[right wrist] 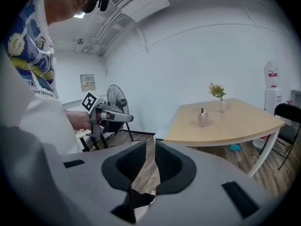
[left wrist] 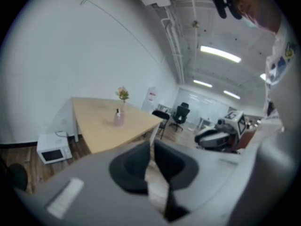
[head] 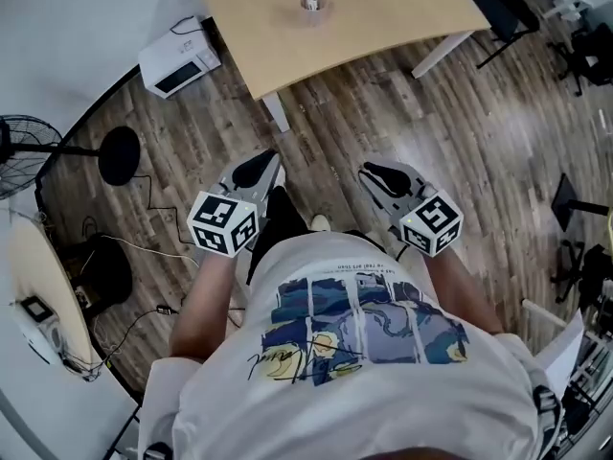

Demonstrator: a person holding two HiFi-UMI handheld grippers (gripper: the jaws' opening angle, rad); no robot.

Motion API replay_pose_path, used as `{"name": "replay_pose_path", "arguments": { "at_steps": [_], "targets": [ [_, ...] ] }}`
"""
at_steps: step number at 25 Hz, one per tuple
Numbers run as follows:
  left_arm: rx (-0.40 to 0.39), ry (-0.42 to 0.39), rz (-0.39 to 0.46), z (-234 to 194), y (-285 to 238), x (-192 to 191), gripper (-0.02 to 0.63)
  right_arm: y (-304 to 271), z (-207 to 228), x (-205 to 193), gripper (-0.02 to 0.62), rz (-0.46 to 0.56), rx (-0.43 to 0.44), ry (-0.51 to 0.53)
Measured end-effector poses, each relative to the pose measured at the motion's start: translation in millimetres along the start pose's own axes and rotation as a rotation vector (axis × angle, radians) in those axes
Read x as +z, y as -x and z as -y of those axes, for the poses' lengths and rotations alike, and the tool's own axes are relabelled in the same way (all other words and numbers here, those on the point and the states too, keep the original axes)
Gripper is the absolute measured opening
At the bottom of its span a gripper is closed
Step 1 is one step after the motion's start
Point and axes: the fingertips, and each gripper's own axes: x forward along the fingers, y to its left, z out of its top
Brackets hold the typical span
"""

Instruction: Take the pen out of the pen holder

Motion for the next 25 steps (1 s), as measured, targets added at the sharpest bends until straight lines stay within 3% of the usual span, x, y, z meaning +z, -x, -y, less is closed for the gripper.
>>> {"name": "replay_pose_path", "arguments": {
  "at_steps": [5,10,16,25],
  "targets": [
    [-0.081,-0.017,-0.003,-49,-69,38,0.034,1,49,5,0.057,0.008,-0.168,-0.068],
    [-0.154,-0.046,-0.021,-99,-135,87,0.051,-9,84,39,0.066,0.044,-0.317,-0.119],
    [-0.178,-0.07,-0.026,-167,-213,132,0.061,-23,117,61,0.071,0.072,-0.477,-0.194],
    [-0.218,-0.064,-0.104,-240,-317,147,0.086,-40,133,67,0.081,0.054,-0.642,-0.282]
  ]
}}
